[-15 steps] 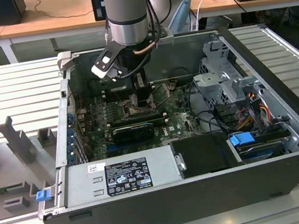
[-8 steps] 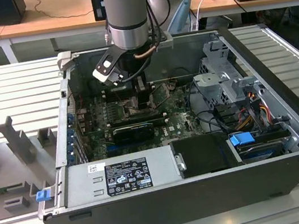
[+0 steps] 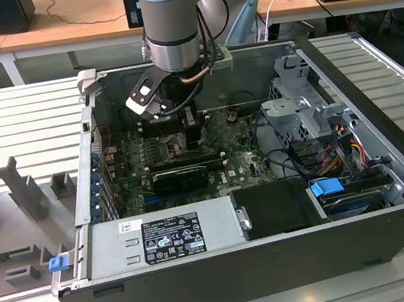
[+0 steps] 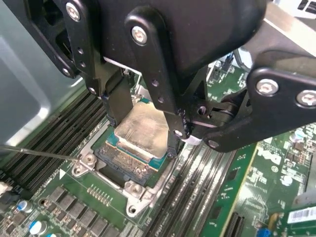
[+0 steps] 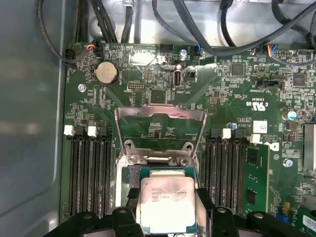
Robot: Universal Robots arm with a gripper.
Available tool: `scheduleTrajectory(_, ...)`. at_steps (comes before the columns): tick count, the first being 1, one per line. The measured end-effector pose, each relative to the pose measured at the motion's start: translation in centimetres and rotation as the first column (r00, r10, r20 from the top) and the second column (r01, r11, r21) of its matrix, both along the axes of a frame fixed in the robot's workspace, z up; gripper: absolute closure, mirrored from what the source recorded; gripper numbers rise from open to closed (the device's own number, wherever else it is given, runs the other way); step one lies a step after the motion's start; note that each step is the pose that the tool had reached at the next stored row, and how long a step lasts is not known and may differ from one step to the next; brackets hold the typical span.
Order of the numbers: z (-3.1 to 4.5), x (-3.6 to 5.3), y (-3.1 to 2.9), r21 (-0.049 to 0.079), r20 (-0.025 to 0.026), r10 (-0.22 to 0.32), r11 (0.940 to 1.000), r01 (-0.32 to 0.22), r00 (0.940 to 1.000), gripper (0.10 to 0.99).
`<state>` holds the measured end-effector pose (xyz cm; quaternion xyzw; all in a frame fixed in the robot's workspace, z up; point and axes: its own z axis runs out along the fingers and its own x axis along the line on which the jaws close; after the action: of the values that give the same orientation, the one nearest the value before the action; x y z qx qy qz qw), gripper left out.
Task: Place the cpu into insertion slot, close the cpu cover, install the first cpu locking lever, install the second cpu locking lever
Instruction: 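Place the cpu into insertion slot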
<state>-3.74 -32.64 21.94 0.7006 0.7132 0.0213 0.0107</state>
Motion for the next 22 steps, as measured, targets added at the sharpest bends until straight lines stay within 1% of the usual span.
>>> scheduleTrajectory(2, -0.08, -0.3, 0.12, 0.0, 0.0, -0.007, 1.0, 0.007, 1.0, 0.561)
scheduleTrajectory(4, -0.5, -0.34, 0.4, 0.0, -0.0001, -0.024, 0.9997, 0.024, 0.9997, 0.561)
scheduleTrajectory(6, -0.82, -0.34, 0.5, 0.0, -0.0001, -0.047, 0.9989, 0.047, 0.9989, 0.561)
scheduleTrajectory(9, -1.08, -0.42, 0.54, 0.001, -0.0001, -0.051, 0.9987, 0.051, 0.9987, 0.561)
scheduleTrajectory(12, -1.53, -0.43, 0.56, 0.002, -0.0001, -0.051, 0.9987, 0.051, 0.9987, 0.561)
scheduleTrajectory(17, -1.65, -0.47, 0.57, 0.003, -0.0002, -0.051, 0.9987, 0.051, 0.9987, 0.561)
scheduleTrajectory(19, -1.65, -0.47, 0.57, 0.003, -0.0002, -0.051, 0.9987, 0.051, 0.9987, 0.545)
scheduleTrajectory(20, -1.65, -0.48, 0.57, 0.003, -0.0002, -0.051, 0.9987, 0.051, 0.9987, 0.482)
scheduleTrajectory(22, -1.66, -0.48, 0.66, 0.004, -0.0003, -0.051, 0.9987, 0.051, 0.9987, 0.482)
